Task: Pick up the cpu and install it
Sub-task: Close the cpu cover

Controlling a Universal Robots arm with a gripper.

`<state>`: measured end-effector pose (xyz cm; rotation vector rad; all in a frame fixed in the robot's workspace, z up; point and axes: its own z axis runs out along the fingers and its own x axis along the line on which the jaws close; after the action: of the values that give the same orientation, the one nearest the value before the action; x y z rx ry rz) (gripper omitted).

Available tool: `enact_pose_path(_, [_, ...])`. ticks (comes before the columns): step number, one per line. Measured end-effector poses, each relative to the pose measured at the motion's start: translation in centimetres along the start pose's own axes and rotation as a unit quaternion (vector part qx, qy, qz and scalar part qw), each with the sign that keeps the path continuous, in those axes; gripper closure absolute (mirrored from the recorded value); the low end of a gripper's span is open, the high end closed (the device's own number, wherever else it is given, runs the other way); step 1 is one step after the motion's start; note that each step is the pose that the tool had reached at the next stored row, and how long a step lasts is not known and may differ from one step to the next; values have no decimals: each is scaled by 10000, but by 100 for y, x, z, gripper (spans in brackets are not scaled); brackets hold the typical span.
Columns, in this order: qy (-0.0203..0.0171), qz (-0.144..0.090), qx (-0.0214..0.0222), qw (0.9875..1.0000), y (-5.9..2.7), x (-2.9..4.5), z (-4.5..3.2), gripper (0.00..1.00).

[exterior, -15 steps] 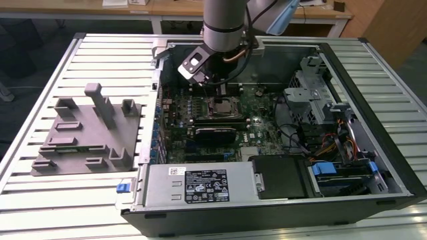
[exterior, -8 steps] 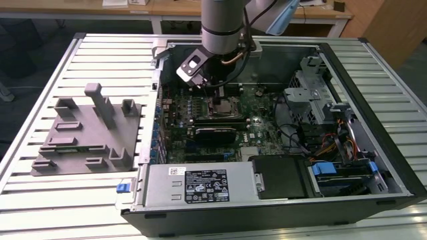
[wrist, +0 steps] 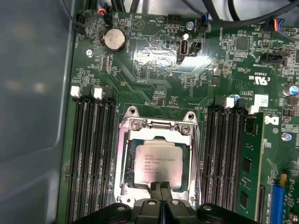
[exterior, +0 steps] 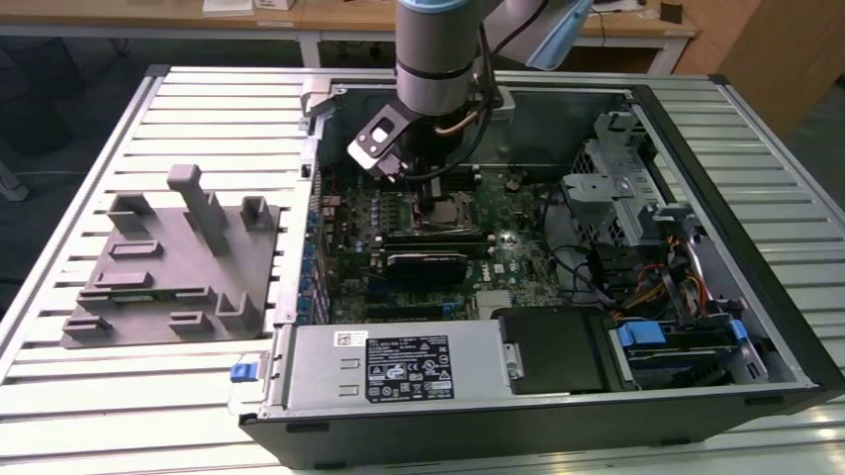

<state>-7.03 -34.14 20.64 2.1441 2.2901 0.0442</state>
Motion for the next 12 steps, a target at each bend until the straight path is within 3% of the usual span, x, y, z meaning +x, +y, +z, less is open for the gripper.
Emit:
enact_pose_path(4, [0, -6, 1, 10000, -1, -1, 55, 89])
enact_pose_path(12, [1, -9, -1, 10000, 42, -3, 72, 89])
